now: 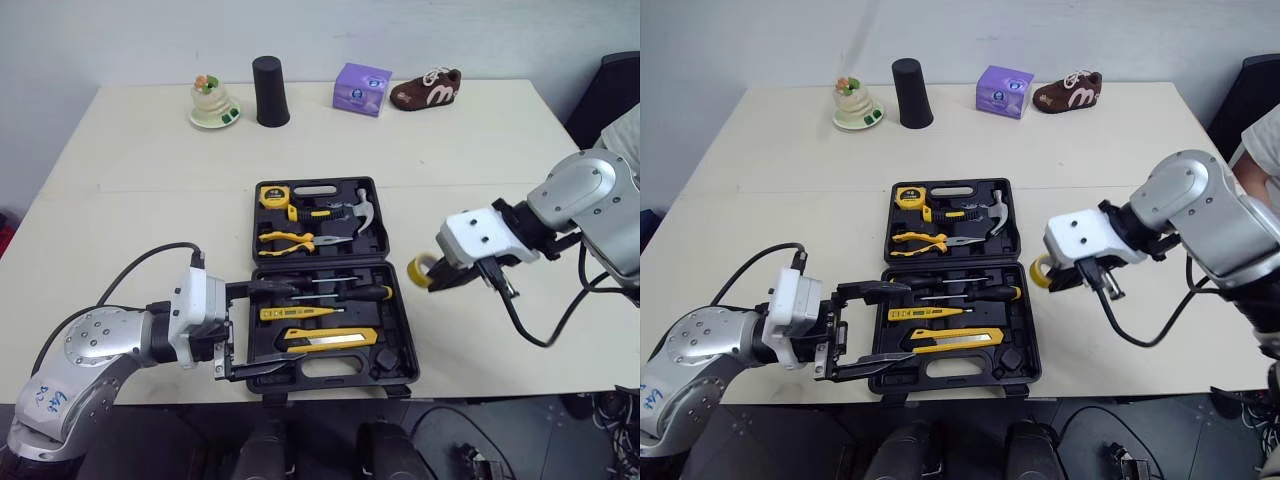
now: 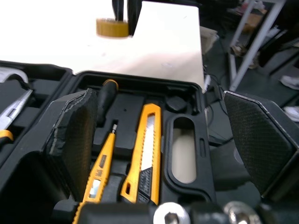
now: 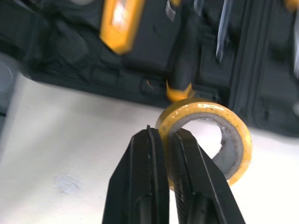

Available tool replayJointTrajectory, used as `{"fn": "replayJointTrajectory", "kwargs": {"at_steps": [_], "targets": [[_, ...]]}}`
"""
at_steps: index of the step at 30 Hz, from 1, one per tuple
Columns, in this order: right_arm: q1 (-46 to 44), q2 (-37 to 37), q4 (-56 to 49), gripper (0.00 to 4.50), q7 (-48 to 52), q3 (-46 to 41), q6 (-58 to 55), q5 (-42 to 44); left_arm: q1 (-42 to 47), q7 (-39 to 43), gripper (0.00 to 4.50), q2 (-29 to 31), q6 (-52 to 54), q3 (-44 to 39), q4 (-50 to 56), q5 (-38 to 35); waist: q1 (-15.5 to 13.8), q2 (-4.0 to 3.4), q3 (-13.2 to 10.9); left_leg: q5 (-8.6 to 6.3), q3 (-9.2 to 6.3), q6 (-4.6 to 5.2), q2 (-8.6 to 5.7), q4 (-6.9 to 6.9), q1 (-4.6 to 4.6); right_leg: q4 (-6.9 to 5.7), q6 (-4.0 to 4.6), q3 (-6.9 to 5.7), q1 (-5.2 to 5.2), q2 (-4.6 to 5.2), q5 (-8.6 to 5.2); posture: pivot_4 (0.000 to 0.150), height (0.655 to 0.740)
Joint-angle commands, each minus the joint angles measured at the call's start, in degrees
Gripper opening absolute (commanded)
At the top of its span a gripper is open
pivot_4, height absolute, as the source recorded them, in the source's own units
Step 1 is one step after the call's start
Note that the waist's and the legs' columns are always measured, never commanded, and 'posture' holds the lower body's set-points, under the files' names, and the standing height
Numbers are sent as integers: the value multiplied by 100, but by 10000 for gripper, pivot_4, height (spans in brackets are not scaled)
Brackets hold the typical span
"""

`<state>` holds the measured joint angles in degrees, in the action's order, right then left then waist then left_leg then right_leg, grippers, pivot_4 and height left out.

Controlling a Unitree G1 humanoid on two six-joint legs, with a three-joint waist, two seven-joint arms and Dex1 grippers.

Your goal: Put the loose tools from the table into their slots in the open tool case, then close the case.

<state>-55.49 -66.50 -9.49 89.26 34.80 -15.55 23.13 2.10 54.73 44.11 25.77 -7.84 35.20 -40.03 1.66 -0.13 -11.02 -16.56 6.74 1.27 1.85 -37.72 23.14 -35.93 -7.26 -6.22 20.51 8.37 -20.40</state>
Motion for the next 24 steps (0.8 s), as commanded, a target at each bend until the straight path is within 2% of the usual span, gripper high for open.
{"fn": "replayJointTrajectory", "kwargs": {"at_steps": [1, 7, 12, 19, 24], "targets": [[299, 229, -981, 579, 324, 229, -287, 465, 140, 134, 45000, 69, -121, 183, 51, 151, 0, 3, -2, 0, 2, 0, -1, 0, 0, 0, 0, 2, 1, 1, 0, 1500, 7340], [621, 404, -1102, 579, 324, 327, -230, 61, 46, 78, 45000, 45, -75, 186, 176, 153, -19, 7, -3, 0, 1, 5, -9, -11, 4, -6, -1, 2, 1, 5, 1, 1500, 7340], [1006, 667, -906, 579, 270, 337, 37, -709, -267, 31, 45000, 110, -69, 141, 376, 214, -15, 18, -1, -2, -3, 7, -7, -15, 5, -5, -1, 1, -2, 6, 1, 1500, 7340], [1089, 914, -579, 579, 323, 433, 366, -1389, -305, -97, 45000, 93, -63, 173, 444, 223, -13, 18, -1, -2, -2, 7, -6, -21, 5, -7, -1, 0, -4, 5, 1, 1500, 7340], [978, 893, -501, 579, 324, 627, 376, -1562, -336, -178, 45000, 87, -55, 173, 461, 218, -9, 24, 2, -1, -4, 7, -4, -25, 3, -10, -1, -1, -7, 3, 1, 1500, 7340]]}}
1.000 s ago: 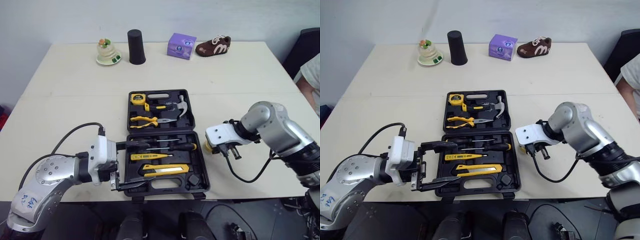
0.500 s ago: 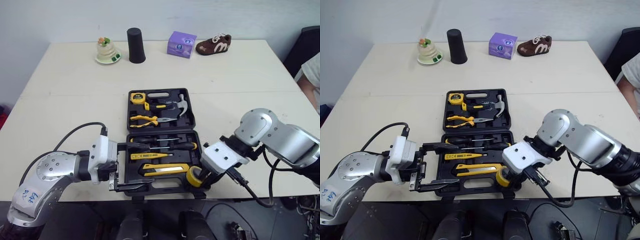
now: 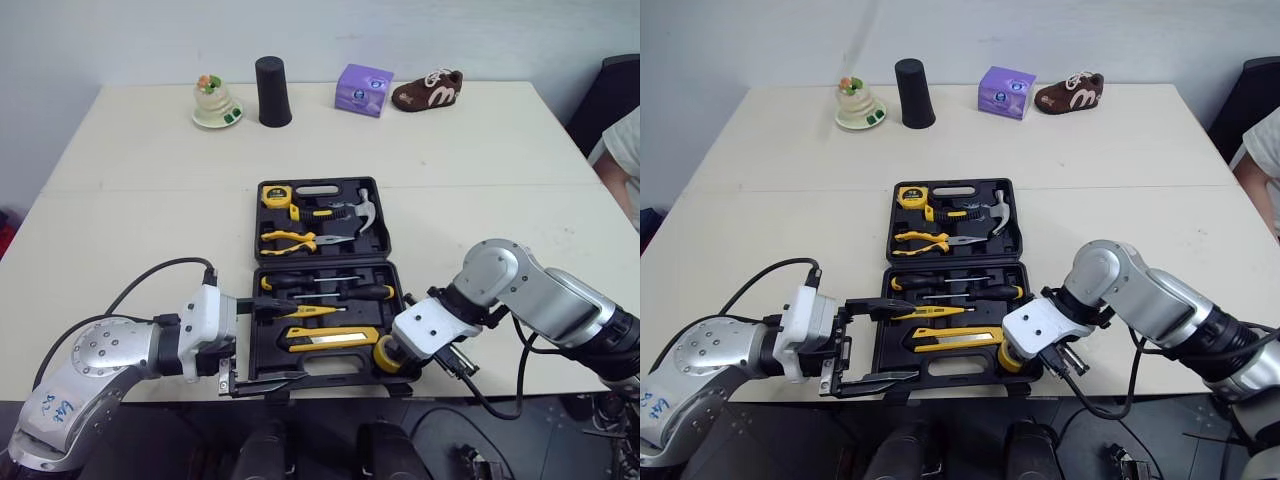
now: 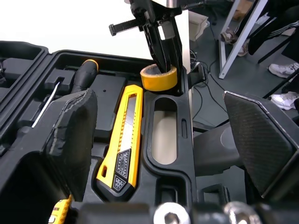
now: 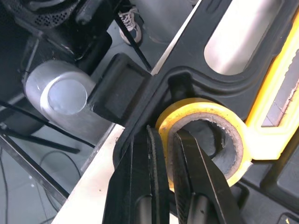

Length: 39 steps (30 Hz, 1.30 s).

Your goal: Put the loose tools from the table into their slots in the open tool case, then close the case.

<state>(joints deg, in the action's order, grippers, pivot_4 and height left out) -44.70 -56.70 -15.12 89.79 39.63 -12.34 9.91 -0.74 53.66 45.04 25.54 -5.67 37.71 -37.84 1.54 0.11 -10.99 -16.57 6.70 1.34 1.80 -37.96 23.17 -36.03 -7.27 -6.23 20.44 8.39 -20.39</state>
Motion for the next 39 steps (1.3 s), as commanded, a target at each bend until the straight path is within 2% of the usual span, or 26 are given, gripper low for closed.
{"fn": "replayJointTrajectory", "kwargs": {"at_steps": [1, 4, 7, 9, 10, 12, 17, 21, 24, 27, 30, 34, 37, 39], "targets": [[-115, -100, 30, 579, 271, 172, 7, -189, -76, -81, 45000, -6, -44, -47, 213, 8, 3, 0, 0, 0, 0, 0, -1, -1, -1, -1, 0, 1, 0, 1, 0, 1500, 7340], [-53, 128, 16, 579, 204, 2, -167, -148, -110, -111, 45000, -4, -65, -52, 212, 24, 3, 1, 1, 0, 0, 1, -1, -2, -1, -2, 0, 1, -1, 2, 0, 1500, 7340], [-84, 32, -189, 579, 265, 38, -580, 138, -119, -137, 45000, 6, -68, -66, 214, 15, 9, 4, 2, 0, -1, 0, 3, -2, -1, -2, 0, 1, -1, 2, 0, 1500, 7340], [-53, 91, -176, 9358, 271, -55, -451, 182, -112, -165, 45000, 1, -59, -72, 214, 12, 5, 4, 2, 0, -1, 0, 5, -2, -2, -4, 0, 1, 0, 2, 0, 1500, 7340], [-140, -12, -225, 11937, 271, 9, -458, 438, -119, -162, 45000, 11, -57, -89, 207, 6, 4, 4, 2, 0, -2, 0, 5, -2, -2, -3, 0, 0, 0, 2, 0, 1500, 7340], [-318, -251, -317, 21761, 271, 122, -501, 1001, -127, -158, 45000, 27, -62, -109, 190, 3, 2, 4, 1, 0, -1, 0, 1, 1, -1, -2, 0, 1, 0, 3, 0, 1500, 7340], [-868, -1025, -414, 21761, 271, 451, -507, 2313, -158, -62, 45000, 71, -110, -175, 84, 12, 7, 3, -3, -3, -3, 5, -4, -2, 1, 1, 0, 1, 0, 11, 0, 1500, 7340], [-481, -871, 36, 21761, 271, -251, -631, 3410, -171, -44, 45000, 54, -208, -224, 2, 91, 2, 7, -3, -5, -5, 2, 6, -2, 1, 4, 0, 0, -2, 12, 0, 1500, 7340], [220, -280, 432, 14869, 250, -965, -318, 3495, -205, -33, 45000, 39, -265, -218, -23, 127, 5, 13, -2, -4, -6, 2, 6, 0, 0, 6, 1, -1, -7, 8, 1, 1500, 7340], [809, 116, 704, 632, 225, -1266, 198, 2996, -215, -4, 45000, 39, -283, -198, -37, 133, -10, 13, -2, -4, -3, 4, 0, -1, 0, 2, 1, -5, -4, 4, 1, 1500, 7340], [1212, 537, 850, 231, 68, -1436, 354, 2702, -206, 36, 45000, 51, -281, -183, -46, 125, -24, 13, -2, -2, -3, 9, -4, -6, 1, 1, -1, -5, -7, 5, 2, 1500, 7340], [1737, 1105, 1862, 231, -43, -1445, 1218, 1799, -191, 56, 45000, 87, -218, -203, 10, 75, -22, 16, 0, -2, -4, 10, -3, -8, 0, 0, -3, -6, -9, 3, 3, 1500, 7340], [1985, 1147, 2538, 231, 231, -1393, 1829, 1277, -223, 109, 45000, 149, -206, -239, 55, 73, -33, 18, 1, -2, -1, 10, -6, -8, -4, 0, -3, -4, -10, 2, 3, 1500, 7340], [2051, 1291, 3127, 231, -6, -1463, 2040, 979, -249, 231, 45000, 261, -222, -329, 28, 60, -20, 34, 11, -2, -3, 10, -4, -9, -14, 3, -3, -8, -25, 0, 4, 1500, 7340]]}}
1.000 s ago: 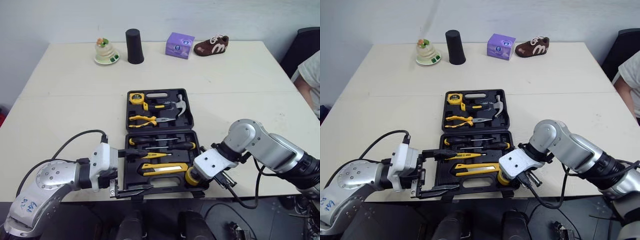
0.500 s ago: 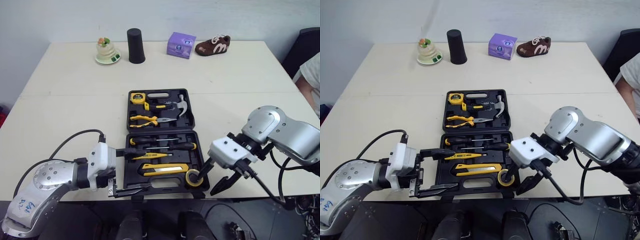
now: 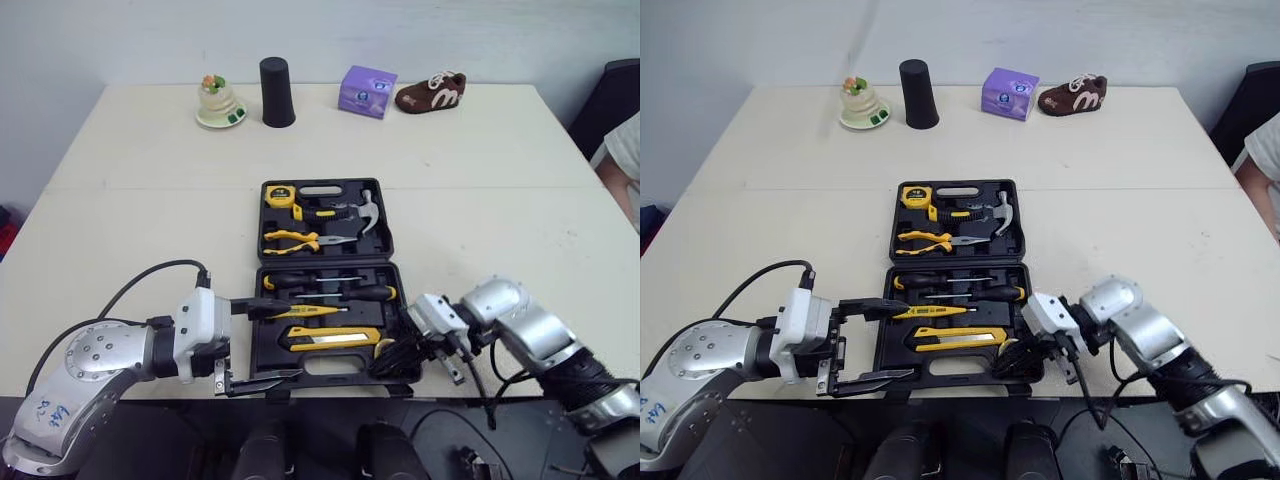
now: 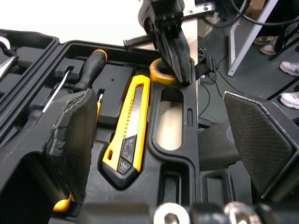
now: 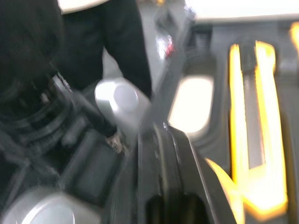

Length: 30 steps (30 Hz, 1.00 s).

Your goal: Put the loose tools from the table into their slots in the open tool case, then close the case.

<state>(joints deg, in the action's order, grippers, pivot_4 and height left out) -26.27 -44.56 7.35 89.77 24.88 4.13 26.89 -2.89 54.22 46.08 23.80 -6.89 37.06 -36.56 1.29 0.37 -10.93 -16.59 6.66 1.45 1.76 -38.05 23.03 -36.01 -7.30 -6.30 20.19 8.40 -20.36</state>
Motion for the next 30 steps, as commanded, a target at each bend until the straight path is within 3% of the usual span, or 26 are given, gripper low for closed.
{"fn": "replayJointTrajectory", "kwargs": {"at_steps": [1, 4, 11, 15, 19, 23, 26, 30], "targets": [[222, 137, 1046, 231, -74, -16, 428, -791, -58, 228, 45000, 198, -57, -265, 75, -85, 14, 17, 10, 0, -3, 0, 1, 1, -11, 1, 0, -2, -12, -1, 0, 1500, 7340], [213, 243, 1047, 231, -64, -97, 281, -694, -117, 295, 45000, 239, -72, -374, 57, -137, 29, 51, 33, -20, -7, -15, 10, 18, -97, 20, 3, -1, -97, 3, -2, 1500, 7340], [258, 229, -102, 231, -19, -587, -868, 258, -409, 110, 45000, -9, -76, -631, 132, -223, 24, 56, 36, -39, -25, -63, 27, 18, -77, 17, 11, 33, -78, 13, -3, 1500, 7340], [158, -152, -1090, 231, -556, -1478, -2252, 1191, -776, -217, 45000, -209, 73, -1436, 25, -542, 33, 8, 6, -25, -27, -38, 33, 19, -49, 17, 17, 31, -53, 12, -6, 1500, 7340], [-58, -331, -627, 231, -1059, -2079, -2968, 1248, -999, -595, 45000, -191, 289, -2225, -601, -392, 24, 5, 4, -26, -29, -37, 36, 20, -50, 21, 18, 22, -55, 8, -7, 1500, 7340], [-299, -184, -24, 231, -1315, -2250, -2976, 867, -818, -937, 45000, -255, 193, -2406, -1169, -80, 8, 7, 3, -28, -26, -33, 33, 20, -53, 23, 19, 21, -56, 11, -7, 1500, 7340], [-854, 119, 1568, 0, -1816, -1803, -1758, -475, -341, -1196, 36972, -96, 246, -1819, -1832, 528, 18, 7, 3, -30, -16, -31, 26, 22, -48, 21, 18, 21, -47, 14, -7, 1500, 7340], [-1307, 488, 2696, 0, -2083, -1515, -994, -1302, 382, -1468, 19258, -306, 374, -1275, -2350, 801, 31, 7, 3, -20, 14, -19, 2, 42, -39, 4, 12, 12, -10, 7, -4, 1500, 7340]]}}
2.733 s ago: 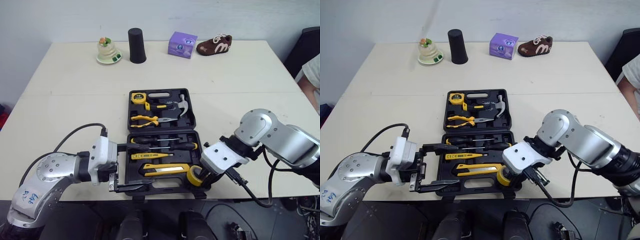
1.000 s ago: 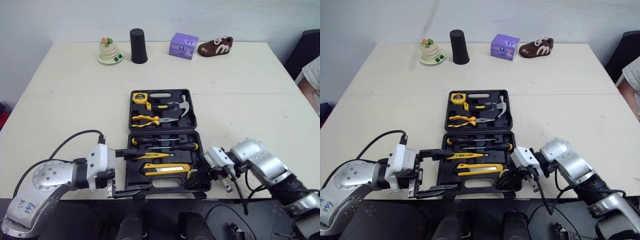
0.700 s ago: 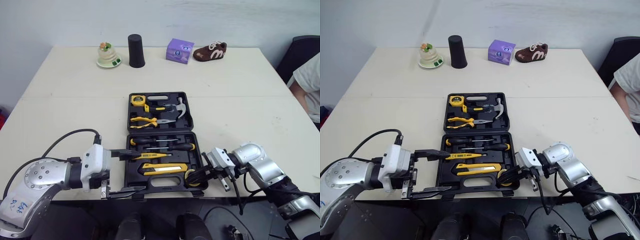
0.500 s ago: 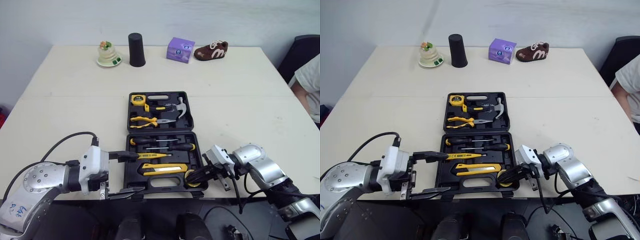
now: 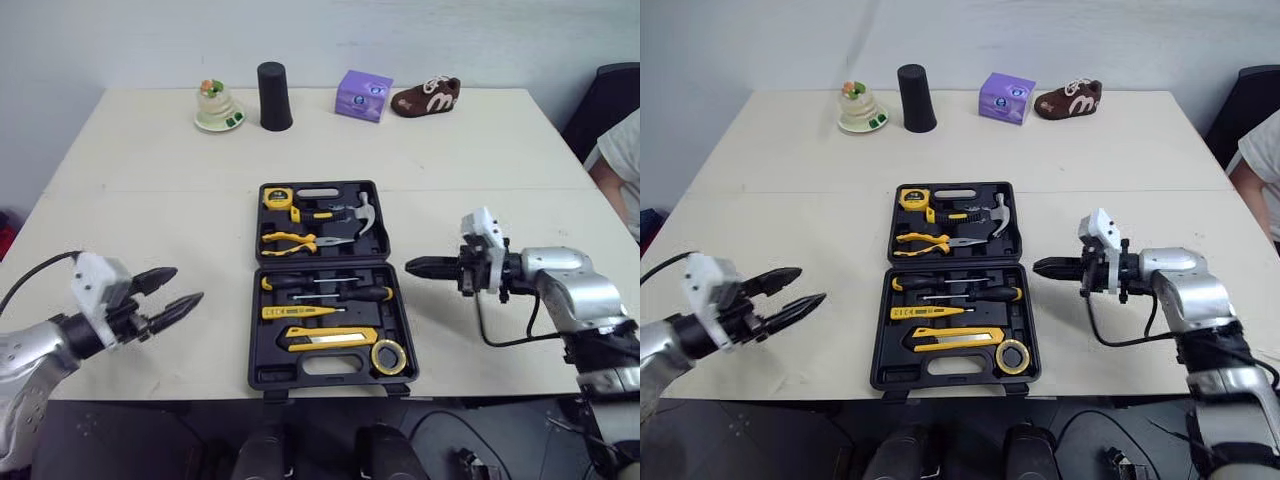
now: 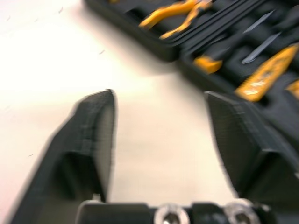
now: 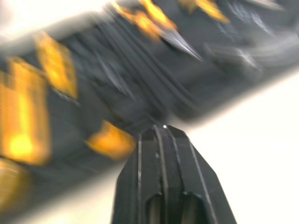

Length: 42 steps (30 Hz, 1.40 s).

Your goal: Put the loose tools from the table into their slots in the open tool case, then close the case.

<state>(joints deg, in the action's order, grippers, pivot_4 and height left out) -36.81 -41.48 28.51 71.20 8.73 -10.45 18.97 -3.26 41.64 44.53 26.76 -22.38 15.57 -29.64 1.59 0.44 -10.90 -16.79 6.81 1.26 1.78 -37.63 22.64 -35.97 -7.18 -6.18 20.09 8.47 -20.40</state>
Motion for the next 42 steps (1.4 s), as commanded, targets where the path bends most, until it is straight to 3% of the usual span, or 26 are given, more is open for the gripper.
{"fn": "replayJointTrajectory", "kwargs": {"at_steps": [1, 3, 5, 9, 15, 19, 30, 35, 38, 39, 40, 41, 42], "targets": [[-326, 277, 774, 0, -287, 113, 584, -623, 594, -278, 15291, -227, 74, 482, -325, 244, 3, 0, 0, 4, 5, 5, -5, 5, 3, -5, -2, 2, 9, 0, 1, 1500, 7340], [-419, 411, 1037, 0, -312, 100, 784, -768, 783, -329, 5277, -307, 61, 735, -491, 443, 40, 3, 2, 25, 9, 7, -3, 2, 33, -21, -10, 1, 35, -4, 5, 1500, 7340], [-479, 519, 1198, 0, -311, 94, 946, -879, 946, -340, 361, -399, 68, 898, -636, 519, 78, 6, 4, 26, 12, 6, -1, 1, 35, -23, -11, 1, 37, -9, 6, 1500, 7340], [-461, 897, 1078, 0, -354, -97, 800, -695, 1531, -436, 361, -797, -8, 1582, -1126, 879, 51, 9, 5, 35, 8, 4, 3, -5, 34, -35, -11, -2, 36, -12, 6, 1500, 7340], [-401, 1033, 642, 0, -267, -126, 668, -731, 2047, -509, 361, -1165, -237, 1789, -1583, 1093, 27, 9, 5, 40, 8, 1, 5, -7, 41, -54, -11, 2, 52, -12, 6, 1500, 7340], [-277, 997, 125, 0, -258, -66, 498, -809, 2400, 14, 361, -1241, 110, 2211, -1690, 1021, 4, 9, 5, 40, 8, 2, -1, -9, 46, -54, -11, 1, 53, -8, 6, 1500, 7340], [121, 711, -639, 0, -437, -449, 24, -743, 3150, 167, 361, -1848, -463, 2551, -2504, 1485, -166, 11, 4, 41, 1, 7, -5, -25, 55, -55, -12, -7, 50, -7, 7, 1500, 7340], [152, 612, -594, 0, -670, -539, 148, -898, 3239, 219, 361, -1764, -384, 2480, -2685, 1610, -156, 12, 3, 45, 0, 14, -11, -35, 58, -62, -19, -8, 49, -2, 10, 1500, 7340], [154, 508, -679, 0, -496, -514, -401, -778, 3130, 20, 361, -1578, -488, 2281, -2755, 1769, -151, 12, 3, 45, -1, 14, -10, -31, 58, -59, -19, -8, 49, -3, 10, 1500, 7340], [129, 443, -691, 6881, -507, -517, -454, -820, 3046, -45, 0, -1470, -465, 2145, -2746, 1773, -148, 12, 3, 45, -3, 14, -9, -30, 58, -59, -19, -10, 49, -4, 10, 1500, 7340], [118, 396, -715, 7978, -531, -524, -472, -856, 2984, -87, 0, -1396, -440, 2053, -2729, 1767, -139, 12, 3, 45, -3, 14, -8, -30, 58, -59, -19, -10, 50, -5, 10, 1500, 7340], [67, 279, -702, 14543, -547, -543, -529, -912, 2885, -100, 4997, -1261, -414, 1864, -2660, 1698, -122, 12, 3, 45, -3, 14, -8, -30, 58, -57, -19, -10, 50, -5, 10, 1500, 7340], [-15, 190, -685, 15671, -650, -678, -680, -875, 2796, -23, 6599, -1095, -321, 1601, -2478, 1507, -86, 12, 3, 45, -2, 14, -6, -30, 58, -56, -19, -9, 50, -6, 10, 1500, 7340]]}}
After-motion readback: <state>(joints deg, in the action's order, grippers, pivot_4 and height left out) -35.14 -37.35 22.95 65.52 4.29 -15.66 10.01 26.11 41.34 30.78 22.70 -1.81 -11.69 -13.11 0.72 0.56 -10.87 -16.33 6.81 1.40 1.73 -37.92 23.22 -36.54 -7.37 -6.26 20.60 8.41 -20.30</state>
